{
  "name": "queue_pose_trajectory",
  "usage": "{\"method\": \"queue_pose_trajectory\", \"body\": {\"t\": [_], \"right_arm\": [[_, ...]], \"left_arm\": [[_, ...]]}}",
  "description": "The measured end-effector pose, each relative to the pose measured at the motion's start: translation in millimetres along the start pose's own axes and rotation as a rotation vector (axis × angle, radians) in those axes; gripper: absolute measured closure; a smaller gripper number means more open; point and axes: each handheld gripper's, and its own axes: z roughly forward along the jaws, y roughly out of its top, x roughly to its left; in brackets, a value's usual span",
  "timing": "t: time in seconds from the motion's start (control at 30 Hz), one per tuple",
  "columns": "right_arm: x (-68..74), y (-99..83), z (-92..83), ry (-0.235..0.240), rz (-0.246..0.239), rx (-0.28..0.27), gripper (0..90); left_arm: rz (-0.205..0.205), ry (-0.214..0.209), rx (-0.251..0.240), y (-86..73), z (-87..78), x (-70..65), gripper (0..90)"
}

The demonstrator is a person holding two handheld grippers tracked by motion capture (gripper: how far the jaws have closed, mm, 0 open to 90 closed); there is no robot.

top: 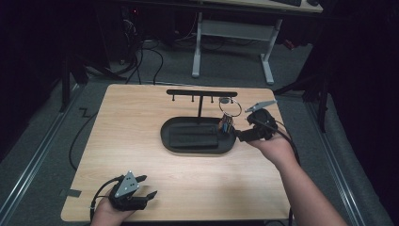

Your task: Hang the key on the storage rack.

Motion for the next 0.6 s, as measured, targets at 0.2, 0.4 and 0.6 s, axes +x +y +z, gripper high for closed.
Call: {"method": "queue_pose_trajectory", "body": {"t": [0.2,0.4,0.6], "right_arm": [[16.2,-42.6,10.0,-0.002,0.023,-0.071,16.3],[36.3,-105.3,31.5,0.028,0.088,-0.156,16.0],[56.0,-161.9,43.0,0.063,0.135,-0.206,16.0]], "left_arm": [[-0.013,0.003,0.001,-1.6,0.3,2.0,32.0],[-0.019,0.005,0.007,-2.6,1.6,2.1,31.9],[-0.021,0.006,0.002,-4.2,1.8,1.8,31.8]]}}
